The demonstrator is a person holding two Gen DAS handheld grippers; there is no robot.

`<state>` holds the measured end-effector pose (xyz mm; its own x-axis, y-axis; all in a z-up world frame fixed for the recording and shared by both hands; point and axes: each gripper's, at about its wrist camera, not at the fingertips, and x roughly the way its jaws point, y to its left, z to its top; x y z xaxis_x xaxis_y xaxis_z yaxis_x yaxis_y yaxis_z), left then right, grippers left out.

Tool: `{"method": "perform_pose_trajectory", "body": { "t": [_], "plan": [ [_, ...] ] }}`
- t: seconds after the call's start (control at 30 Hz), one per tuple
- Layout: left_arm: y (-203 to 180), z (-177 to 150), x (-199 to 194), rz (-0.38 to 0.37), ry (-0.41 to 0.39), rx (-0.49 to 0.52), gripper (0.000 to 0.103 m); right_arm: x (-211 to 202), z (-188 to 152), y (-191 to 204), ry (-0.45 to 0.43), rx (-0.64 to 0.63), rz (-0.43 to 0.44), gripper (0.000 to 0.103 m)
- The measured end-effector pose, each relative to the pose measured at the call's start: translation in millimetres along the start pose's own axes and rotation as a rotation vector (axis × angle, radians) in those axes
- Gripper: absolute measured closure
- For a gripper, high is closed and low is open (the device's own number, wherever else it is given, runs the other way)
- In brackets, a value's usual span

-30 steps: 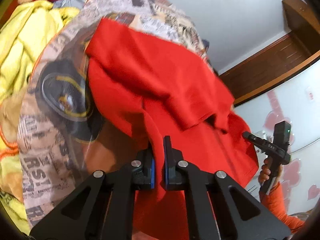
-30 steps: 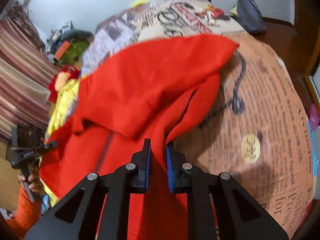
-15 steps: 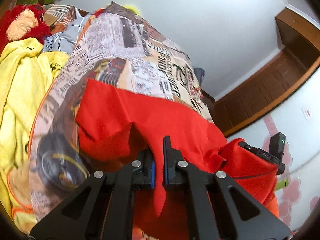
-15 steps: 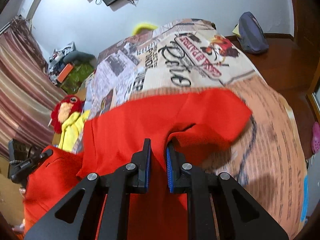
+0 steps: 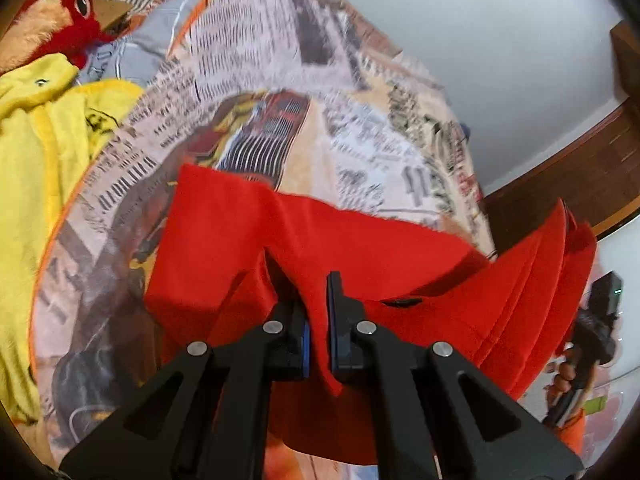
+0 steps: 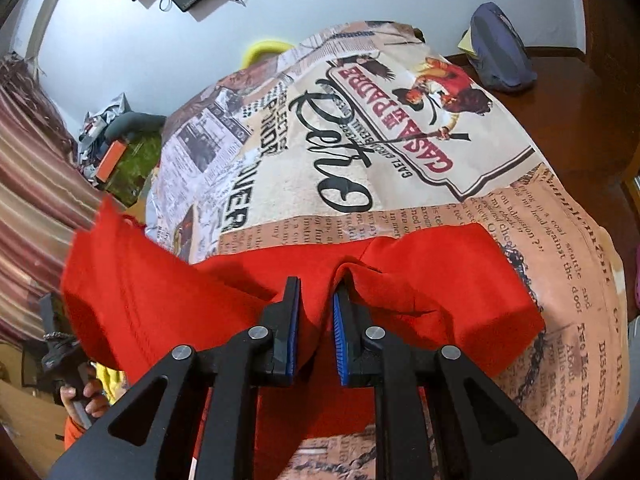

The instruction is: Fold large clothes

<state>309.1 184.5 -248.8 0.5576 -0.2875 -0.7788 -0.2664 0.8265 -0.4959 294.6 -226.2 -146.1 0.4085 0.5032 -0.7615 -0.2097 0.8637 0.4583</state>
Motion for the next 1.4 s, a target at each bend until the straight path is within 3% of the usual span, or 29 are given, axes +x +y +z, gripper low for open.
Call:
{"method": "perform_pose_trajectory", "body": {
  "t": [0.07,0.17,0.2,0.43,0.63,0.7,0.83,0.9,1.1,1.27,1.4],
  "plan": [
    [0.5,-0.1,11.7,0.025,0.017,0.014,0.097,-4.5,2.4,-9.2,-0.021,0.024,-0.039,0.086],
    [0.8,-0.2,22.1,0.075,0.033,0.035,0.097,-22.5,6.3,-25.0,-0.1,0.054,-0.221,0.079],
    [0.8,0.2,22.6,0.085,0.038,0.037,0.097,-26.7,6.5,-28.9,-0.102,0.057,-0.23,0.079],
    [-22.8,9.4,-0.3,0.145,0.044,0.112,0.093,-45.7,-6.5,-36.1,-0.058,0.056,-0.198,0.079],
    [-35.1,20.8,-48.8,0.035,-0.016,0.084,0.08,-34.1,-18.7,-3.0,-0.024,-0.069,-0.2,0.078],
    [-37.7,24.5,-64.7,0.037,-0.058,0.077,0.075,-29.5,-22.2,7.8,-0.01,-0.108,-0.2,0.078],
    [-45.2,29.9,-97.1,0.123,-0.198,0.13,0.053,-18.1,-27.6,27.4,0.017,-0.169,-0.195,0.076],
    [-46.1,29.8,-105.6,0.147,-0.225,0.156,0.051,-12.6,-29.7,37.7,0.024,-0.201,-0.196,0.074],
    [-47.1,7.8,-91.6,0.184,-0.154,0.246,0.051,1.7,-35.1,69.3,0.022,-0.27,-0.164,0.072],
    [-51.5,-26.5,-46.0,0.187,-0.022,0.33,0.05,21.5,-39.5,91.4,0.027,-0.309,-0.136,0.057],
    [-43.3,-45.6,-5.8,0.199,0.081,0.357,0.05,39.2,-48.0,93.2,0.067,-0.349,-0.171,0.055]
  ]
}}
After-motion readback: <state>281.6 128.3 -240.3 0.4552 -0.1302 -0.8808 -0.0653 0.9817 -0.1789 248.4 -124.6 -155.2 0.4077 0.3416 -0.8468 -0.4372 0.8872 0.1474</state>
